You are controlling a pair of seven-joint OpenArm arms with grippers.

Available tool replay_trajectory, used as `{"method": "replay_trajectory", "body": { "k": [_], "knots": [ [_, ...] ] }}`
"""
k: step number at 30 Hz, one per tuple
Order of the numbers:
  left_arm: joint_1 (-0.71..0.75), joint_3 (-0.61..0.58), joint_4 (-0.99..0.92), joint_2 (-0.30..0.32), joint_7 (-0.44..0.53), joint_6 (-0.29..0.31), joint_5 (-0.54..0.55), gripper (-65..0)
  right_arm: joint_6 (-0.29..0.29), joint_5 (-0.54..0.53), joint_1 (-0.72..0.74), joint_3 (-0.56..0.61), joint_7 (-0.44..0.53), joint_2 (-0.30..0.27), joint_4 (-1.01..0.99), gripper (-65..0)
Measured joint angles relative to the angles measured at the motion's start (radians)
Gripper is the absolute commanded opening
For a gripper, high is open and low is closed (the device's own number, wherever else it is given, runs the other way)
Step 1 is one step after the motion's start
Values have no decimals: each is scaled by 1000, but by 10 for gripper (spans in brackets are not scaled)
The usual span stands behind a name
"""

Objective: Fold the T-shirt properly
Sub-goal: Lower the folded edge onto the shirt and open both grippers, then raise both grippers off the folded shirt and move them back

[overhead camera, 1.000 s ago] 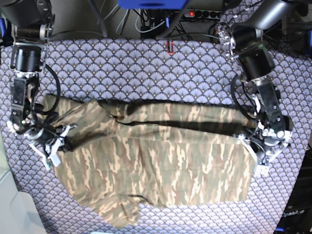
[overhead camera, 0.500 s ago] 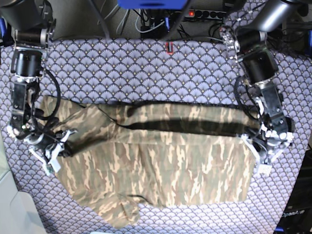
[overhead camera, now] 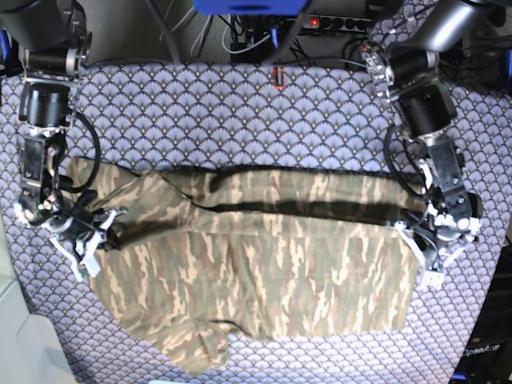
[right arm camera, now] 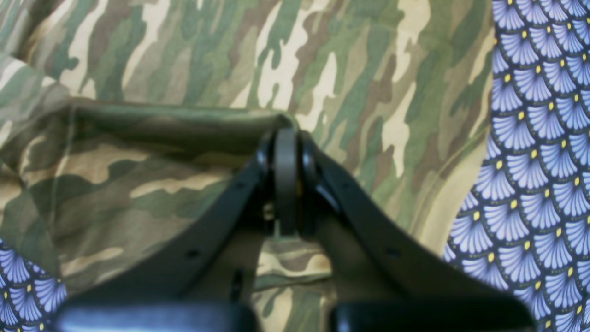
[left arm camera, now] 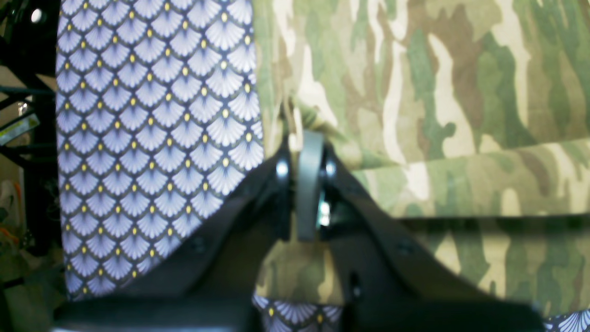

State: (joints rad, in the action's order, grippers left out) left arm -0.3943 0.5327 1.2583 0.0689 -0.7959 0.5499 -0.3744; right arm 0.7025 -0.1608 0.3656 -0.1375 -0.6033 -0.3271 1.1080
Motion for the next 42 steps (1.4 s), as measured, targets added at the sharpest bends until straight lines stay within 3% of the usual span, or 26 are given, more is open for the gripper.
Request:
{"method": "replay_trajectory", "body": {
  "k": [5,11,20,24,27,32,42],
  "knots": [
    [0,2,0,0,1,0,0,-531,0,-1,20,1,-6,0,-1,-650],
    [0,4,0,0,0,-3,0,-472,0,0,23,1,-14,0,-1,-635],
    [9,6,12,0,2,-3,0,-377,0,28,22,1,-13,0,-1,-385],
    [39,8,57,0,36,-3,0,-371,0,31,22,-6,-14,3,1,-329],
    [46,8,92,0,42,-3,0,-373,0,31,22,-13,-13,2,4,-329],
    [74,55,146,-11,45,0,8,-374,0,32,11,-119,-24,2,15,-328],
    [177,117,209,-14,52,5,8,-370,0,21,-201,-220,-165,19,388,-326]
  ]
}}
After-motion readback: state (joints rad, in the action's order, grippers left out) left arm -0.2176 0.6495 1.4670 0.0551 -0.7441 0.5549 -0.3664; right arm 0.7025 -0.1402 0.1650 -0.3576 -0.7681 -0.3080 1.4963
